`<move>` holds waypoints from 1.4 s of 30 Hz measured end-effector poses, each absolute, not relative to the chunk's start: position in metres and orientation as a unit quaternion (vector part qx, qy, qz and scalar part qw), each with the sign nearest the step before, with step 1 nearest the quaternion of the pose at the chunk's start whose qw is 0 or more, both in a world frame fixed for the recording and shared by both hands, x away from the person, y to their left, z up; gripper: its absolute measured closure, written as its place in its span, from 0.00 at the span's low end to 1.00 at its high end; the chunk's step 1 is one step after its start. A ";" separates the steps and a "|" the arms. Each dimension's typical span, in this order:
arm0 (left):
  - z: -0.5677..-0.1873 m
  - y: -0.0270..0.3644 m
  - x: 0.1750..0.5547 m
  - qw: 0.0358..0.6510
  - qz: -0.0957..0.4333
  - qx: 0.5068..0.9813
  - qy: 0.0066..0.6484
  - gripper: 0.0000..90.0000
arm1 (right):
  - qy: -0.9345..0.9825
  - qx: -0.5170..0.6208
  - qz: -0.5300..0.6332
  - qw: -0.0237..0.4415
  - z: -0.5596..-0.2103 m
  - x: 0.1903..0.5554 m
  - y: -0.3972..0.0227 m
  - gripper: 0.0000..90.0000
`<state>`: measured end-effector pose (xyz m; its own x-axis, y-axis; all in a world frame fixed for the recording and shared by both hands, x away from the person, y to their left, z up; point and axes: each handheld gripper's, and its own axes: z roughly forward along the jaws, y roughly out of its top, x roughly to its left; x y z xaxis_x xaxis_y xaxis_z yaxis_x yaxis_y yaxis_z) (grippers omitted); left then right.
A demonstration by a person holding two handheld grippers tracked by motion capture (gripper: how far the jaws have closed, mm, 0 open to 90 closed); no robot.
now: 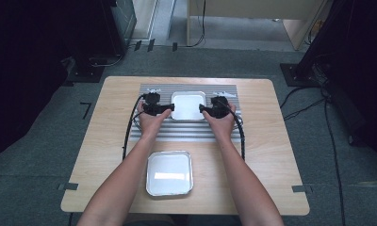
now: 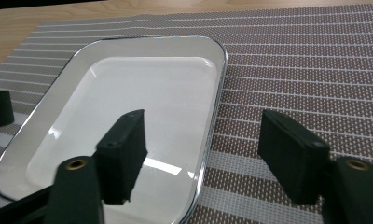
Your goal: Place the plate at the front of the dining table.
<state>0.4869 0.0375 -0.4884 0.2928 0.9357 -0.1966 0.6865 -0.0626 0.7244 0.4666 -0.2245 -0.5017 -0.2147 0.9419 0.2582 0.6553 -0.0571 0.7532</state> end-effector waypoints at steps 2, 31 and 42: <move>-0.484 0.041 0.483 0.381 0.171 0.707 0.571 0.15 | 0.670 0.590 0.412 0.181 -0.501 0.461 -0.227 0.29; -0.464 0.078 0.412 0.425 0.190 0.722 0.511 0.09 | 0.675 0.568 0.423 0.207 -0.476 0.400 -0.252 0.23; -0.466 0.096 0.395 0.424 0.188 0.725 0.508 0.01 | 0.681 0.558 0.421 0.217 -0.475 0.381 -0.260 0.23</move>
